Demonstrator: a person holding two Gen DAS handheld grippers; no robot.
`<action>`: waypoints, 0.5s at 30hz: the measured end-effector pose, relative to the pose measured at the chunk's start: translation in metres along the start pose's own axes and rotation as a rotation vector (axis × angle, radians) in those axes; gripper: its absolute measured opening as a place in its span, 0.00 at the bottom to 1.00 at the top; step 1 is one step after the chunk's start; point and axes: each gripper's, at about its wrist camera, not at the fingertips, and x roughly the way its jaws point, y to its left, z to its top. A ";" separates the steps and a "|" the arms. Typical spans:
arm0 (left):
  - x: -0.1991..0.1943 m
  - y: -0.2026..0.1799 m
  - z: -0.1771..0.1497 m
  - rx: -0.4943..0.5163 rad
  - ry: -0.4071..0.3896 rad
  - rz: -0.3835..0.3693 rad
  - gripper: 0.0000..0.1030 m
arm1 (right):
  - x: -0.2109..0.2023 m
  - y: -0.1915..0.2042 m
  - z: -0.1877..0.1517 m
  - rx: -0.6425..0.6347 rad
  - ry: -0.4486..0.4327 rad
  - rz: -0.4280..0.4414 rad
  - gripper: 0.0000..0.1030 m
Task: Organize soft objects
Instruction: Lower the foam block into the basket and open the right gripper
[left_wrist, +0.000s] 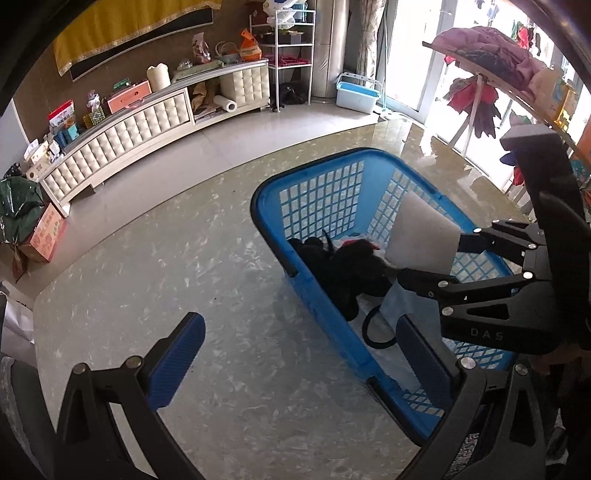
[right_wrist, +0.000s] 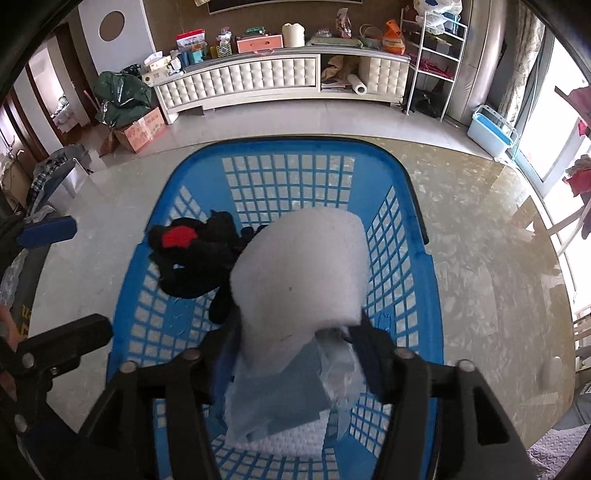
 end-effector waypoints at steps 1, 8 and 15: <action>0.001 0.001 0.000 -0.002 0.002 0.002 1.00 | 0.000 0.000 -0.002 -0.001 0.002 -0.007 0.67; 0.006 0.010 -0.006 -0.017 0.017 0.008 1.00 | -0.002 0.004 -0.004 -0.024 -0.001 0.013 0.93; 0.001 0.010 -0.010 -0.019 0.007 -0.001 1.00 | -0.005 0.009 -0.002 -0.053 -0.017 0.013 1.00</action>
